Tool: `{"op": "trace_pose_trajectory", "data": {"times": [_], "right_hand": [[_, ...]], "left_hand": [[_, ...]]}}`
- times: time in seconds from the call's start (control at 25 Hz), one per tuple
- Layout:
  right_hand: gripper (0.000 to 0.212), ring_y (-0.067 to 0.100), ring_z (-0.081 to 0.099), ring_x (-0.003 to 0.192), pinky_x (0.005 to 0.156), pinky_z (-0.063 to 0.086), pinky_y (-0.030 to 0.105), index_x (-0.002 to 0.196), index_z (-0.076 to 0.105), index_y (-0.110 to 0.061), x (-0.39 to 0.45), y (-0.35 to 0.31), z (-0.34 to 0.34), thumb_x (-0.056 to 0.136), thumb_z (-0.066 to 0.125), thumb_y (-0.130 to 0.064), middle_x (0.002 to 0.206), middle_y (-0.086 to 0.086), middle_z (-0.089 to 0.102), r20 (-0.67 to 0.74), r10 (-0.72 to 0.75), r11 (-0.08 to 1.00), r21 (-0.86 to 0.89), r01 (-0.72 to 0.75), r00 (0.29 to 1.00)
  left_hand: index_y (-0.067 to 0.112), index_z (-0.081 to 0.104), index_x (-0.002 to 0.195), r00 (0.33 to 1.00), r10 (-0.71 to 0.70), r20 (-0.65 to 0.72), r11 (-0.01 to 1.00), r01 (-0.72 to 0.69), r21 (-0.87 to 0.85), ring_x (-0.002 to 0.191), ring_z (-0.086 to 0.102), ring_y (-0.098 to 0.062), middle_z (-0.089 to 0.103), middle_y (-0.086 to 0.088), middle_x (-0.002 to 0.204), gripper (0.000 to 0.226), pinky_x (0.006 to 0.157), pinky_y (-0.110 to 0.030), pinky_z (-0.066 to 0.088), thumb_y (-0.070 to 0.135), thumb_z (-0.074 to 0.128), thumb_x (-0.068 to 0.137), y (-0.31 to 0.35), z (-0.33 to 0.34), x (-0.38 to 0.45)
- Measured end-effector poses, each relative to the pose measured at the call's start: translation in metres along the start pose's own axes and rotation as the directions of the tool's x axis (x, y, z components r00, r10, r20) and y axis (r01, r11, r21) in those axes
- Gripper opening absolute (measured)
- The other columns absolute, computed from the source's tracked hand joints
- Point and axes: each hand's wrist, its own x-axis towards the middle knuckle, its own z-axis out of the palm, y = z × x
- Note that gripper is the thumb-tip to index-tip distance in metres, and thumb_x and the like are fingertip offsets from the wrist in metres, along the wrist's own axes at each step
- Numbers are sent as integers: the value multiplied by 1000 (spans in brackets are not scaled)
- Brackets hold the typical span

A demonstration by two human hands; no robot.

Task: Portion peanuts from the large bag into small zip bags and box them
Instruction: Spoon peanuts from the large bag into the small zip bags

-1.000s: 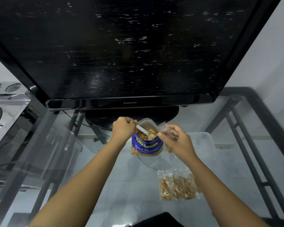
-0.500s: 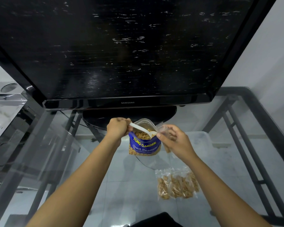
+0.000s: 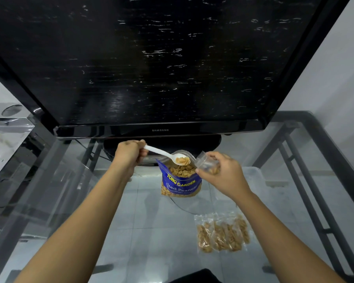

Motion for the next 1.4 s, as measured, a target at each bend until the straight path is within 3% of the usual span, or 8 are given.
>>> {"op": "trace_pose_trajectory", "data": {"times": [0.28, 0.52, 0.68, 0.8, 0.92, 1.04, 1.28, 1.4], "right_hand": [[48, 6, 60, 85, 69, 52, 21, 109, 59, -25, 1, -26, 14, 68, 77, -41, 96, -10, 63, -73, -18, 986, 163, 29, 997], [41, 10, 64, 90, 78, 54, 23, 112, 56, -26, -9, -32, 13, 76, 74, -22, 100, -6, 67, 6, 54, 811, 583, -48, 999], [42, 15, 62, 97, 82, 53, 27, 119, 49, -29, -21, -32, 8, 85, 61, -6, 109, -2, 65, 35, 21, 752, 658, -39, 999], [44, 8, 64, 89, 73, 56, 25, 111, 46, -39, -36, -33, 5, 86, 61, -5, 105, -9, 66, 23, -22, 751, 660, 1, 999], [29, 8, 66, 84, 68, 55, 23, 95, 58, -35, -55, -28, 11, 84, 64, -8, 96, -6, 68, 46, -13, 795, 607, -18, 999], [24, 11, 66, 83, 70, 52, 16, 98, 64, -27, -81, -8, 36, 82, 67, -10, 101, 1, 67, 109, 38, 847, 524, -90, 993], [36, 12, 60, 89, 76, 46, 19, 118, 58, -14, -126, 38, 94, 84, 63, -8, 121, 5, 58, 350, 235, 941, 152, -302, 907], [39, 19, 59, 99, 85, 44, 24, 124, 54, -9, -127, 42, 99, 86, 60, -9, 125, 10, 55, 357, 225, 972, -11, -237, 906]], "left_hand": [[20, 64, 74, 921, 384, 72, 896, -390, 213, 55, 57, -5, 63, 0, 63, 19, 57, -19, 46, 22, 55, 91, 51, 11, -49], [15, 68, 86, 412, 855, 315, 262, -867, 425, 62, 62, -12, 66, -1, 68, 17, 61, -26, 49, 25, 56, 91, 72, 18, -116], [12, 68, 86, 300, 908, 294, 155, -889, 431, 62, 59, -10, 63, 3, 69, 16, 59, -21, 44, 23, 56, 91, 75, 9, -135], [14, 68, 87, 381, 921, 82, 314, -851, 421, 58, 58, -8, 62, 3, 63, 18, 59, -24, 45, 25, 56, 91, 71, -7, -138], [16, 65, 83, 687, 707, -167, 706, -700, 108, 56, 57, -3, 61, 1, 63, 17, 58, -19, 47, 26, 54, 91, 49, -33, -116], [17, 63, 80, 866, 407, -291, 840, -480, -252, 58, 59, -3, 64, 5, 59, 17, 60, -17, 48, 21, 53, 93, -9, -61, -89], [8, 67, 106, 865, 363, -347, 928, -370, 50, 80, 68, -9, 71, -5, 87, 21, 87, -30, 54, 19, 56, 92, -141, -68, -92], [2, 69, 104, 736, 664, -135, 698, -544, 465, 87, 69, -20, 73, -13, 96, 21, 87, -25, 52, 12, 62, 88, -172, -67, -88]]}}
